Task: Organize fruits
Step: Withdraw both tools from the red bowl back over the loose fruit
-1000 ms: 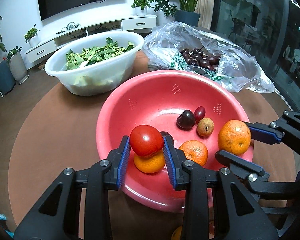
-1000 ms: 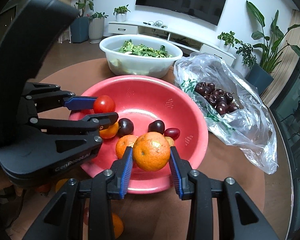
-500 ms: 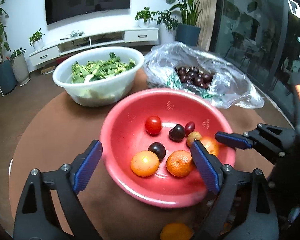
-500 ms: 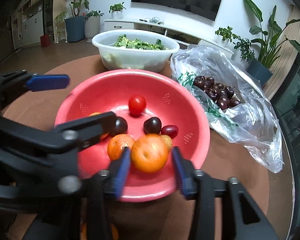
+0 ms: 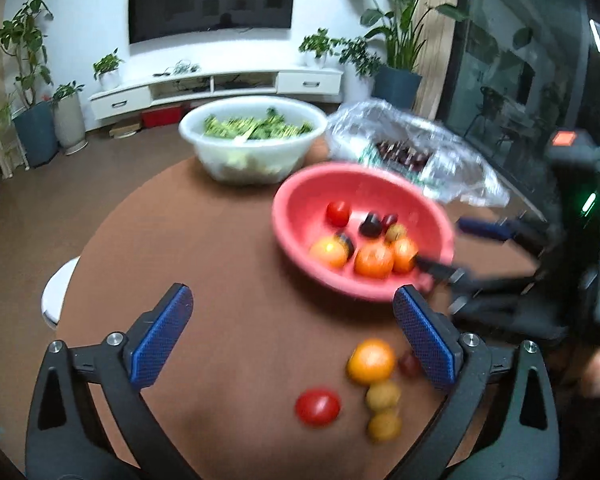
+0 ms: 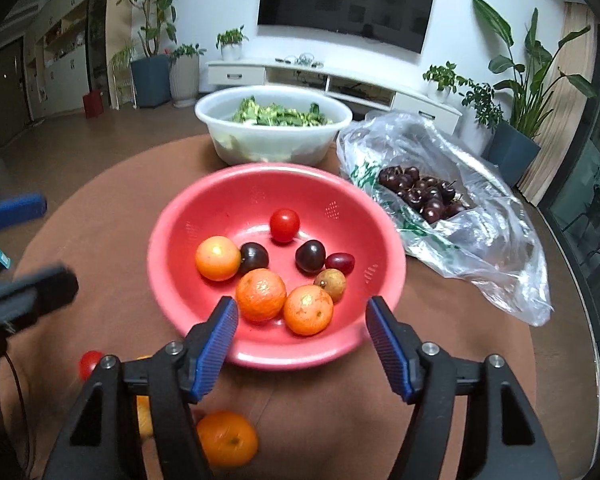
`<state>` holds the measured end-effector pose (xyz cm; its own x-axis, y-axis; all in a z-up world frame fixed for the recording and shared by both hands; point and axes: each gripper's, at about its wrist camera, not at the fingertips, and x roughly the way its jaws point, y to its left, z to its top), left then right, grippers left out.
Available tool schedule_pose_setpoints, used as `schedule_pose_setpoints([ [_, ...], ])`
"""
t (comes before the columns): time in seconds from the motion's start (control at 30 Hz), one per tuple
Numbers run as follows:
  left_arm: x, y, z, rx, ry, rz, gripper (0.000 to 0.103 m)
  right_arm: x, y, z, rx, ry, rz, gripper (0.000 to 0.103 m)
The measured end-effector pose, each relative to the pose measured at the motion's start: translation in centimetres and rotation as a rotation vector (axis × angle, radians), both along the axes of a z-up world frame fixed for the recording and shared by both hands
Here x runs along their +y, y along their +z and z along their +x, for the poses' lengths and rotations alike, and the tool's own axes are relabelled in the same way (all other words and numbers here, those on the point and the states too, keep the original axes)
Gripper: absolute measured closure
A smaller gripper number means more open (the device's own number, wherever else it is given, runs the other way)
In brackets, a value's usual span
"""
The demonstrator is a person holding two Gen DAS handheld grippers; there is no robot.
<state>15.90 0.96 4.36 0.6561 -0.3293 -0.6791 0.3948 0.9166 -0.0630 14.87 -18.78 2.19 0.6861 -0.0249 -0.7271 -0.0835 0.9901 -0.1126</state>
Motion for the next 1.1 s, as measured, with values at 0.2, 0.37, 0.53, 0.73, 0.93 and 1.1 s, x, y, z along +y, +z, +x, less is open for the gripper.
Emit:
schedule_pose_setpoints([
  [0.2,1.6,-4.1,-2.7,0.099,0.044,0.120,0.001,-0.6,0.3,-4.7,-0.014,-0.009,0.111,0.030],
  [0.37,2.3,-5.9,-3.7,0.106,0.111,0.209,0.001,-0.8,-0.7,-8.1,0.001,-0.022,0.167,0.030],
  [0.53,2.1,-5.8,-4.4,0.093,0.125,0.231,0.001,-1.0,-2.0,-9.6,0.036,-0.034,0.194,0.030],
  [0.73,0.9,-6.1,-3.5,0.109,0.114,0.245,0.002,-0.7,-2.2,-10.3,0.040,-0.026,0.196,0.030],
  [0.93,0.0,-6.3,-2.9,0.108,0.092,0.231,0.008,-0.7,-2.3,-10.4,0.044,-0.027,0.198,0.030],
  [1.1,-0.7,-6.1,-2.4,0.116,0.059,0.201,0.023,-0.8,-2.5,-10.4,0.048,-0.028,0.202,0.030],
])
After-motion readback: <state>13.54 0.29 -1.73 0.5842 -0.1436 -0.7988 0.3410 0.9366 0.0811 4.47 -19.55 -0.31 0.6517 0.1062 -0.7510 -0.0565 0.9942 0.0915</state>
